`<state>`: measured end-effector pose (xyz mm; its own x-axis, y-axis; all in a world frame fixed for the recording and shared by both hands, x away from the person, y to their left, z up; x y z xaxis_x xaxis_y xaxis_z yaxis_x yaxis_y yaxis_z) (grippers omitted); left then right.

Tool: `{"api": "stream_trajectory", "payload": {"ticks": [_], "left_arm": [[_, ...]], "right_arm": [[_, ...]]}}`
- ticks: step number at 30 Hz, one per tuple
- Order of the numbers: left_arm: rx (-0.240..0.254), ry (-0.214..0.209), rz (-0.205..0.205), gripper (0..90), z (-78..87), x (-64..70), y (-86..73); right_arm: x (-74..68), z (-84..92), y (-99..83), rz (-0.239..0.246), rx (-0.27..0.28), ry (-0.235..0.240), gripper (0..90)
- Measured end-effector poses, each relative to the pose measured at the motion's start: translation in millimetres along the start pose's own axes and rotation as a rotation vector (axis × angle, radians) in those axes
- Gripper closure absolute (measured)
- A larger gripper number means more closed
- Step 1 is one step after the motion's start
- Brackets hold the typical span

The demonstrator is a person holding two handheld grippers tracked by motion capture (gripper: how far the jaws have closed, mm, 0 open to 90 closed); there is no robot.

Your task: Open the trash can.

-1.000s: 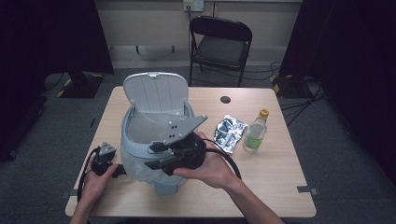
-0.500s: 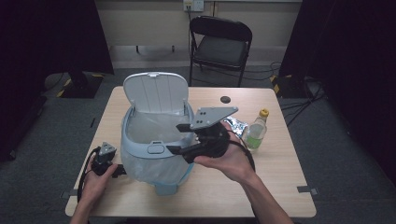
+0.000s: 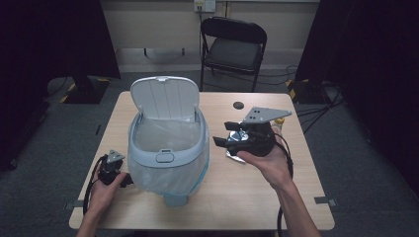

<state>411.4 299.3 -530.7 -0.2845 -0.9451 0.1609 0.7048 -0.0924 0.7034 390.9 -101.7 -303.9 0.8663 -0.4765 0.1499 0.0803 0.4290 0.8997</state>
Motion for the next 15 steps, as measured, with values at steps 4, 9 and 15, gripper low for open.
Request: {"api": "stream_trajectory", "payload": {"ticks": [4,9,15], "left_arm": [[-0.001,-0.001,-0.002,3.9,0.0,-0.1,0.1],[-0.003,-0.001,-0.005,3.7,-0.1,-0.5,0.4],[-0.003,0.000,-0.010,3.5,-0.2,-0.8,0.6]], "right_arm": [[8.9,-1.6,-25.5,-0.030,-0.060,-0.058,42.3],[21.0,-12.3,-69.5,-0.091,-0.153,-0.113,46.5],[33.5,-28.8,-126.2,-0.135,-0.287,-0.199,53.9]]}}
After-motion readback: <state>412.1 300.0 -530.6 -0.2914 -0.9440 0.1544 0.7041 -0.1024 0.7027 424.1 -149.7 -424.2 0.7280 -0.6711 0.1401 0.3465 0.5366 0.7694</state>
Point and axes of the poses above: each handheld gripper's, and its own axes: z roughly backward along the jaws, y roughly out of its top, x roughly to its right, the point moved 4 cm from there along -z, roughly forward along the jaws, and after that the axes turned 13 degrees about z, right-handed, at the moved point
